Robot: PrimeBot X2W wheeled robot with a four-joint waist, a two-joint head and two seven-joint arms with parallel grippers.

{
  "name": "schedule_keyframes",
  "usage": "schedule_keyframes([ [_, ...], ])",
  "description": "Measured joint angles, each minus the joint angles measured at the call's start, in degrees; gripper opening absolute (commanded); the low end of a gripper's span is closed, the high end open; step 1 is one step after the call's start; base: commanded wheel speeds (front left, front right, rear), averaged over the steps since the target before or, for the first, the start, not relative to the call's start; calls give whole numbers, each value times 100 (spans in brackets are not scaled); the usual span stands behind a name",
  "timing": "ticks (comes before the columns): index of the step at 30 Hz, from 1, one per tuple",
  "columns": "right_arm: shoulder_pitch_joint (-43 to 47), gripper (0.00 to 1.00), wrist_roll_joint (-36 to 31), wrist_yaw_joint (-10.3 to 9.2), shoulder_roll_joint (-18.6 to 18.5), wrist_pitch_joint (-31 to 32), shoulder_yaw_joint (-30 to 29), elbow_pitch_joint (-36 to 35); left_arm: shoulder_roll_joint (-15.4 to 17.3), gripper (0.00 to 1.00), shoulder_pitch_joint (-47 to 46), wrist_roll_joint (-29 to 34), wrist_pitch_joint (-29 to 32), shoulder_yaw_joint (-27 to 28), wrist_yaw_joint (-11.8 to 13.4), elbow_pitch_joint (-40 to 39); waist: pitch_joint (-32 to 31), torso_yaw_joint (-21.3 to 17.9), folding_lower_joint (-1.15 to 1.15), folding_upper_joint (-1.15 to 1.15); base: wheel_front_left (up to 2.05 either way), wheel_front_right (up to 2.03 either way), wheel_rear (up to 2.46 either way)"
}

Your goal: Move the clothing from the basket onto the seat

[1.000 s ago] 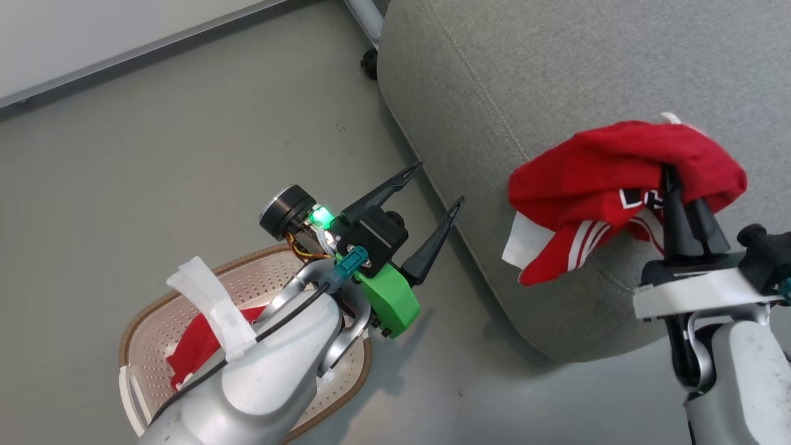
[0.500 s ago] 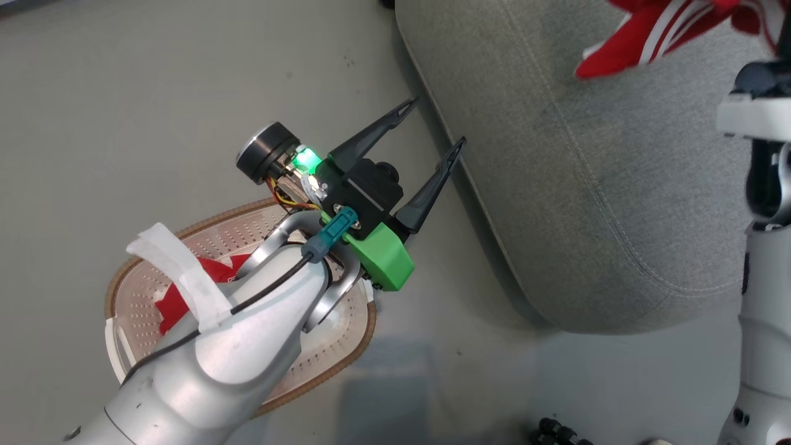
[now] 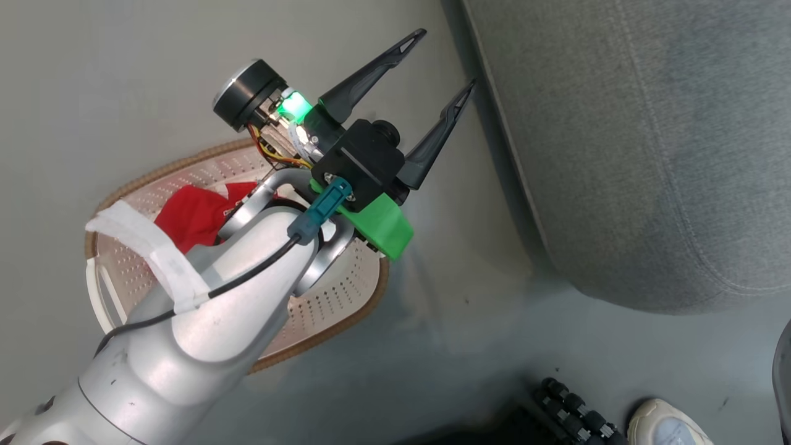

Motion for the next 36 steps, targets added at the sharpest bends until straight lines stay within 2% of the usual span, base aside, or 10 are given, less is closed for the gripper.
schedule_keyframes([
  [13,107,0,-285,0,-126,0,-474,1636,96,100,-82,7,-57,-1,29,-54,443,156,0,0,0,0,0],
  [24,278,0,-350,0,15,-1,-619,2331,126,100,-79,-54,-130,-13,83,10,352,173,0,0,0,0,0],
  [25,315,45,-357,0,23,-1,-622,2331,126,100,-74,-63,-159,-15,91,21,325,176,0,0,0,0,0],
  [26,359,100,-356,0,45,-1,-634,2282,124,100,-69,-74,-168,-16,103,33,295,177,0,0,0,0,0],
  [36,1457,100,-290,0,331,0,-283,1435,82,100,235,-322,-436,19,212,260,-227,120,0,0,0,0,0],
])
